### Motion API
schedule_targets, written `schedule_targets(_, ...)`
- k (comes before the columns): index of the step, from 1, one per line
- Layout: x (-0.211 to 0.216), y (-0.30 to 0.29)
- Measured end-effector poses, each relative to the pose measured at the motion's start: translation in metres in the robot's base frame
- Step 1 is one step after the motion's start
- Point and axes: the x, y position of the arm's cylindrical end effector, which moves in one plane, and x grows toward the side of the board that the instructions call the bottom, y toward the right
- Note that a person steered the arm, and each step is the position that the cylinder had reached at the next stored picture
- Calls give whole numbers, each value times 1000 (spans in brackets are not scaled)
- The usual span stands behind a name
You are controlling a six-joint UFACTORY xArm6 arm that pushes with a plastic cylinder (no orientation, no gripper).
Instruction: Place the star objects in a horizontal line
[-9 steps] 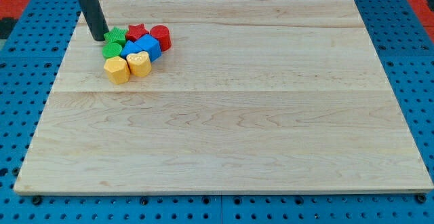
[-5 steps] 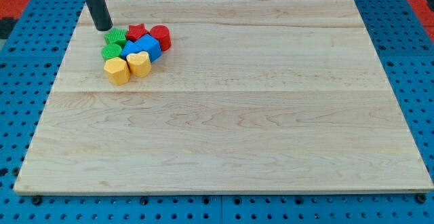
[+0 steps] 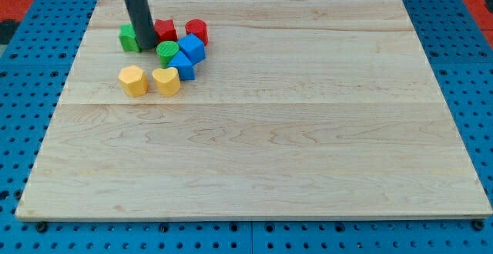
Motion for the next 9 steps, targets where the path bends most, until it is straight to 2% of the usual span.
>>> schedule_targets(1, 38, -23)
schedule_targets(2, 22, -49)
schedule_targets(4, -38, -30)
schedule_targets(6, -1, -17)
schedule_targets(7, -4, 11)
schedule_targets(9, -59, 127)
